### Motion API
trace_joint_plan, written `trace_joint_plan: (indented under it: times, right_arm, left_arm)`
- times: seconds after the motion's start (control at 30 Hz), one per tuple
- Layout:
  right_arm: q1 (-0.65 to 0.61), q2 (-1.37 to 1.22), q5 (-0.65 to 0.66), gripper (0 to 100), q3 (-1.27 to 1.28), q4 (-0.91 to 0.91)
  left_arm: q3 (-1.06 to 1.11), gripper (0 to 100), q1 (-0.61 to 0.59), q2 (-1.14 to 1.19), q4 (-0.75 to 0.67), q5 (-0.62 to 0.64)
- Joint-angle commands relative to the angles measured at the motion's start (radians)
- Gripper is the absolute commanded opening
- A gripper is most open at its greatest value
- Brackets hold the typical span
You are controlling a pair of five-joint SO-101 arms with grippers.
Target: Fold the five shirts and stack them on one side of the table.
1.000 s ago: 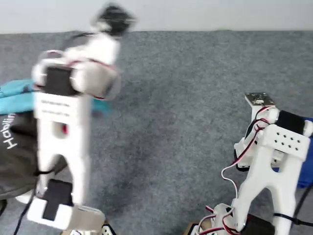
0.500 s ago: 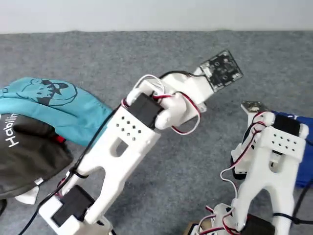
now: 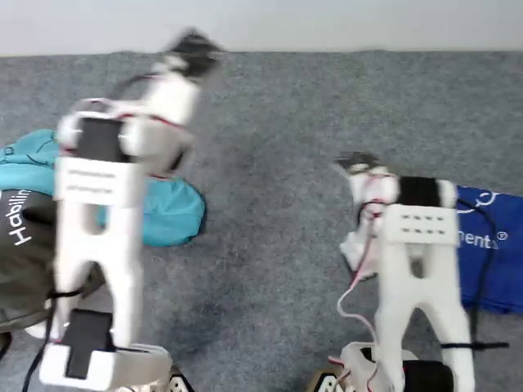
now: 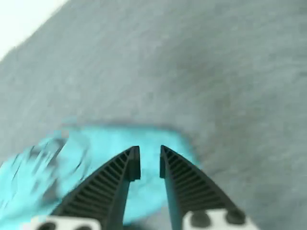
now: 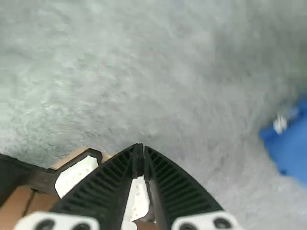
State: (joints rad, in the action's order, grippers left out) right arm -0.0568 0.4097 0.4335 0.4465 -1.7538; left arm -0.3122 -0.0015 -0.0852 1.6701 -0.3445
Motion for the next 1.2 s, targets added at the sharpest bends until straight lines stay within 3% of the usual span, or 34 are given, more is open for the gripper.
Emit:
trace_joint_plan:
  times: [0.0, 0.1, 0.27, 0.47, 0.83, 1.17]
  right_arm:
    - [-0.197, 0.002, -0.009, 0.9, -0.055, 0.001]
    - [-0.331, -0.067, -0.009, 4.4, -0.08, 0.039]
    - [-0.489, -0.262, -0.009, 20.4, -0.273, 0.056]
    - [-0.641, -0.576, -0.008, 21.0, -0.631, 0.064]
    - [-0.823, -1.136, -0.005, 21.0, -1.295, 0.013]
    - [-0.871, -1.468, -0.003, 20.9, -1.688, 0.007]
  left_arm:
    - [-0.035, 9, -0.245, -0.057, 0.031, -0.049]
    - [-0.025, 9, -0.416, -0.057, 0.038, -0.08]
    - [0.054, 9, -0.628, -0.057, 0.031, -0.166]
    - [0.108, 9, -0.786, -0.057, 0.018, -0.203]
    - [0.113, 9, -0.885, -0.061, 0.018, -0.209]
    - [0.113, 9, -0.901, -0.058, 0.018, -0.207]
